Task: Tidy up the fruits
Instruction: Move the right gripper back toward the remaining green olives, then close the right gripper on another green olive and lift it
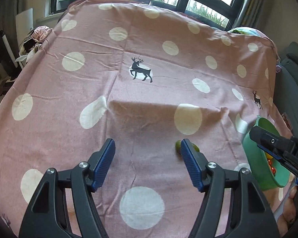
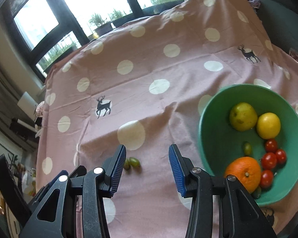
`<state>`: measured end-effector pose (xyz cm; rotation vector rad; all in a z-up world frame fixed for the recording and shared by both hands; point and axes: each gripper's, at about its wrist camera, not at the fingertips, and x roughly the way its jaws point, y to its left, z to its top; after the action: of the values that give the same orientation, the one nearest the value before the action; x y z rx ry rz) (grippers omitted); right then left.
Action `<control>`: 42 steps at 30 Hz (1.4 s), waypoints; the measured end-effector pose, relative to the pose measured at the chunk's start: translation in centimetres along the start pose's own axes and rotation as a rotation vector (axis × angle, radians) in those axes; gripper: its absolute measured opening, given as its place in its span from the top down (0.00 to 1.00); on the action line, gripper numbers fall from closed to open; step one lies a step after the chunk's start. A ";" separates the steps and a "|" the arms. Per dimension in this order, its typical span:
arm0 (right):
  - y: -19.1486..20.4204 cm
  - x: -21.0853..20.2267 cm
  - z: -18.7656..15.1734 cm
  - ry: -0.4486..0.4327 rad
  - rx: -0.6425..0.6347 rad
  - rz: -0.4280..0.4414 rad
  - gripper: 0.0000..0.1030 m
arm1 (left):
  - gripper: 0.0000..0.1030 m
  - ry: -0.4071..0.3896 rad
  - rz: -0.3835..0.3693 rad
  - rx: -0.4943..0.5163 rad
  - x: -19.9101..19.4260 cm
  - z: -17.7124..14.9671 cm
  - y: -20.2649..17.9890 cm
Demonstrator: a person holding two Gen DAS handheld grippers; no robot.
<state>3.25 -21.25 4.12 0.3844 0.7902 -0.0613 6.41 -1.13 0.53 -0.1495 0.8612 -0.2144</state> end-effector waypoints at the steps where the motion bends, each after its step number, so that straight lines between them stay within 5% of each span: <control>1: 0.3 0.5 -0.1 0.014 -0.004 0.024 0.56 | 0.34 0.008 0.004 -0.005 0.3 0.0 0.3; 4: 1.1 2.5 -0.3 0.076 0.002 0.114 0.56 | 0.34 0.030 0.017 -0.024 1.0 -0.1 1.2; 13: 2.6 7.9 -1.0 0.166 -0.069 -0.032 0.62 | 0.35 0.087 -0.044 -0.067 2.7 0.0 1.9; 20: 2.0 11.0 -1.4 0.252 -0.051 -0.019 0.72 | 0.36 0.122 -0.089 -0.090 4.0 0.2 1.5; 34: 2.3 11.9 -1.7 0.275 -0.070 -0.053 0.80 | 0.43 0.154 -0.081 -0.125 5.1 0.2 1.7; 42: 0.5 11.2 -1.7 0.295 0.030 -0.008 0.81 | 0.43 0.162 -0.126 -0.140 5.8 0.4 0.7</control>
<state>10.09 -19.15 -4.69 0.4242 1.0827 -0.0236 10.46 -1.83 -3.60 -0.3209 1.0298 -0.2876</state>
